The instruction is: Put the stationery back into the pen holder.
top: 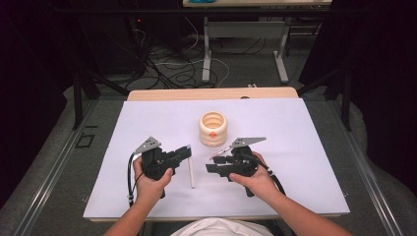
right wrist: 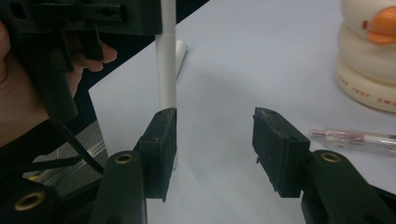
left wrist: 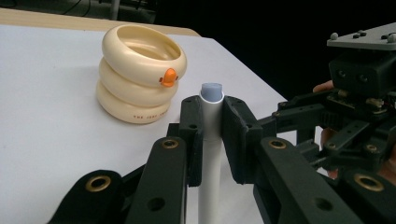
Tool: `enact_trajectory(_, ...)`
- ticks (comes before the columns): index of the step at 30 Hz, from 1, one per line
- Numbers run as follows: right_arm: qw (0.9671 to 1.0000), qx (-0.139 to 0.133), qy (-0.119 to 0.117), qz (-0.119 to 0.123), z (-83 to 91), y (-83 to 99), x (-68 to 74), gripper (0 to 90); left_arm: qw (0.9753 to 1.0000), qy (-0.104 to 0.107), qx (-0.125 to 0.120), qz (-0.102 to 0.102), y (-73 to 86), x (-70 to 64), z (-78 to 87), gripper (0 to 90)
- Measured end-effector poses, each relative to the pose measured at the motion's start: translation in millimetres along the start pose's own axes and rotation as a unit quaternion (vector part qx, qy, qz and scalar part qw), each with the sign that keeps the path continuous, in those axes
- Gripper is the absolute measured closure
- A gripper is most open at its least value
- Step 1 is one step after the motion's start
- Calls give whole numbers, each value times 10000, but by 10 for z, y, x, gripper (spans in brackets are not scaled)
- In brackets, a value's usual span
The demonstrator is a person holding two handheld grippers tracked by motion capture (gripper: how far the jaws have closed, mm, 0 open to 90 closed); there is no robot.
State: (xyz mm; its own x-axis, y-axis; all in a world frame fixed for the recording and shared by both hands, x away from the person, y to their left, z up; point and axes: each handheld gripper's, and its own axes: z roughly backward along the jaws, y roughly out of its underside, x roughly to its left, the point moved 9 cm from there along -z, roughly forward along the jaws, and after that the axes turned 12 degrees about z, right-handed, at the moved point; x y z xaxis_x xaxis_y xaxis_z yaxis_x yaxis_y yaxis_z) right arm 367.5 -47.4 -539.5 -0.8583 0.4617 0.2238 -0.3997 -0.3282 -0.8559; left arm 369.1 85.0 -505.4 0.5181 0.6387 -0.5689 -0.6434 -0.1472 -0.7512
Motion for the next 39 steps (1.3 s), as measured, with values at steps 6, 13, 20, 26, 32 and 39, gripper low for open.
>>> enact_trajectory(6,9998,110,-152,-87,-134,-31,116,533,10000,2,-42,16,-14,-8,24,787)
enact_trajectory(13,9989,243,-357,-159,-250,-25,213,550,10000,-14,-39,57,-11,5,25,787)
enact_trajectory(20,9986,311,-384,-212,-347,3,228,569,10000,7,-29,39,-1,-9,20,787)
enact_trajectory(26,9985,323,-391,-202,-426,-8,231,605,10000,39,46,-27,34,-46,-5,787)
enact_trajectory(32,9977,341,-464,-347,-436,14,254,703,9999,70,131,-41,97,-99,-47,787)
enact_trajectory(39,9962,418,-614,-452,-445,45,288,781,9997,75,224,11,140,-94,-66,786)
